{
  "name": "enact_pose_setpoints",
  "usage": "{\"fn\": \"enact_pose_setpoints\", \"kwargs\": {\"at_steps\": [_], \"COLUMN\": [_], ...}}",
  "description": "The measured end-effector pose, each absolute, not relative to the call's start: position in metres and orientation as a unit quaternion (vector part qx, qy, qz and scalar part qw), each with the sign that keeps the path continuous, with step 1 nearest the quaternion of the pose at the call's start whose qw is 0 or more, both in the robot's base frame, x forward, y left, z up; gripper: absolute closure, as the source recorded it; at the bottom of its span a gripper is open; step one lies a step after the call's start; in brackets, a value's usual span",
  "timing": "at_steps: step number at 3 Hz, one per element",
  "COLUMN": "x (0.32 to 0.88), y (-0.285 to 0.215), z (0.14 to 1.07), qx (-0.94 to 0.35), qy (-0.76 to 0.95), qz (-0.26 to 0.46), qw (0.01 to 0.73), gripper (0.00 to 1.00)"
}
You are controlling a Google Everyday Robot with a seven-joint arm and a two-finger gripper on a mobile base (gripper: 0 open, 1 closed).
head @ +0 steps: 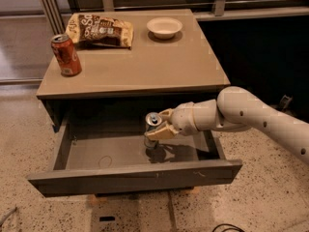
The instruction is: Place redbull can into top drawer
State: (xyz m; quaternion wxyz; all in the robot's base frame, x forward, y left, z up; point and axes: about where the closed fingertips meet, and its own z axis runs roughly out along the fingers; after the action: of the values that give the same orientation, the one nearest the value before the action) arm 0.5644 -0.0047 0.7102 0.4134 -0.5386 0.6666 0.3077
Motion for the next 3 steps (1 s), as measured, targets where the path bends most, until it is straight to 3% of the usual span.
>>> {"fn": "enact_pose_setpoints", "kwargs": {"at_steps": [3], "x": [0.564], "y": [0.009], "z": [0.665], "qx": [-0.580], "qy": [0.665], "qz": [0.294], "qw": [0.368], "gripper": [1.00]}}
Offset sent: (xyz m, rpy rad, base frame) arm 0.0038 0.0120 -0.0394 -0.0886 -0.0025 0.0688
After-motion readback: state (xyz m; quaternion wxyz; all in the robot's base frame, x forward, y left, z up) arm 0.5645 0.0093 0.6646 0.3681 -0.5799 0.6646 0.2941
